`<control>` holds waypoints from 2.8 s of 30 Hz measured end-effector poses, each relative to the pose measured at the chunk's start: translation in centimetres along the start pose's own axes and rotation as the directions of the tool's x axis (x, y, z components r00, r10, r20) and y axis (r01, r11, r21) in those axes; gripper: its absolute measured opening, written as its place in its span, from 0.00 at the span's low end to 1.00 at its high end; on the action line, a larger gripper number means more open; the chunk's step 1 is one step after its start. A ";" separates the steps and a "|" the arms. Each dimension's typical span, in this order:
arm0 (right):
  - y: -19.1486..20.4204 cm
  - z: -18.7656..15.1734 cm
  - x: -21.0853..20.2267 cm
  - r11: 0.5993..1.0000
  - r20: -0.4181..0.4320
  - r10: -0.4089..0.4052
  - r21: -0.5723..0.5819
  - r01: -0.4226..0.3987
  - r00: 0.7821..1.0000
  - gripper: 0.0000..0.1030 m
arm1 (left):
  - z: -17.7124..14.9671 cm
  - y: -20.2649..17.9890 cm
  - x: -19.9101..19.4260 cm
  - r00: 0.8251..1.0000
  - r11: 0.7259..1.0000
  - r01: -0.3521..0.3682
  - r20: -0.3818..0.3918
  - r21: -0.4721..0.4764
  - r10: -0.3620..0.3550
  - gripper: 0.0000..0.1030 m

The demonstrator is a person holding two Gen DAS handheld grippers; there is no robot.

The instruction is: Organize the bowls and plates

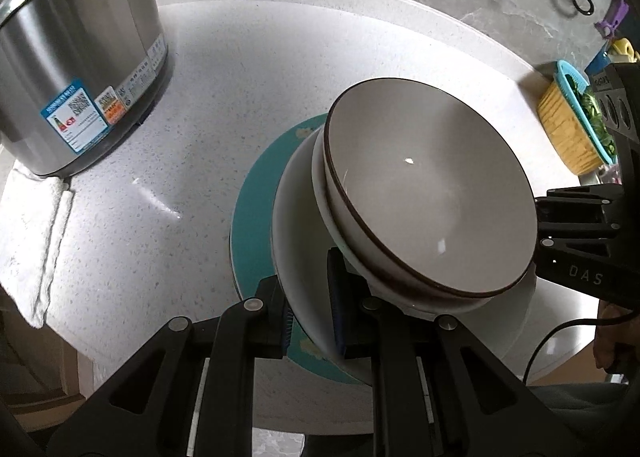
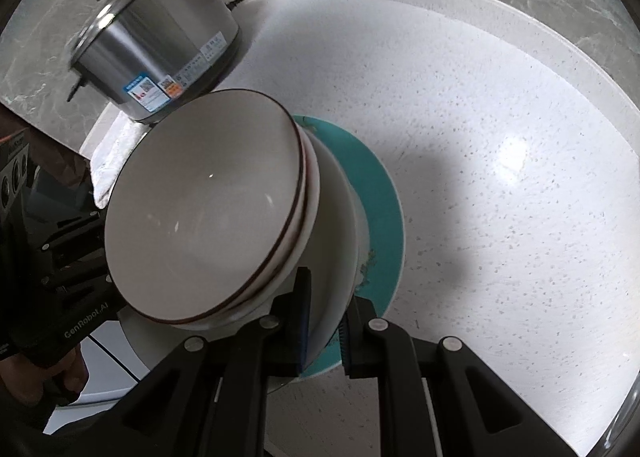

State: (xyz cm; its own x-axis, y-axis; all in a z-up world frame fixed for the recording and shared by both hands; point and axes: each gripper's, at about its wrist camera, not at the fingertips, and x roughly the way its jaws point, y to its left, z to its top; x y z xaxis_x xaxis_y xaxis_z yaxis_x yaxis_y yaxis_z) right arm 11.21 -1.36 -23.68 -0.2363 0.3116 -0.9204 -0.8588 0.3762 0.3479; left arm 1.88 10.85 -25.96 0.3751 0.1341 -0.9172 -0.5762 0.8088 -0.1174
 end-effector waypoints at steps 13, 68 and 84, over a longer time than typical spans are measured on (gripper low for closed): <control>0.1 0.1 1.0 0.998 0.001 -0.043 0.044 0.043 0.999 0.14 | 0.3 2.5 2.6 0.999 0.999 0.041 -0.011 0.034 -0.041 0.13; 10.1 -19.1 -19.7 0.878 0.576 -0.462 0.407 0.253 0.675 1.00 | -11.8 -2.7 -20.5 0.886 0.907 0.200 0.328 0.370 -0.329 1.00; 19.4 -19.4 -25.1 0.673 0.572 -0.669 0.737 0.060 0.475 1.00 | -6.3 5.0 -24.3 0.882 0.861 0.226 0.279 0.456 -0.379 1.00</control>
State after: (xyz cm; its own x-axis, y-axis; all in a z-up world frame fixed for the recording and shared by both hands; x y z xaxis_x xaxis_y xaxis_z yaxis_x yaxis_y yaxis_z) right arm -8.31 -18.77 2.68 0.7219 0.3953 -0.5679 -0.2569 0.9152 0.3106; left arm -14.67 8.00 -6.61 0.7523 -0.0284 -0.6583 -0.0802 0.9877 -0.1343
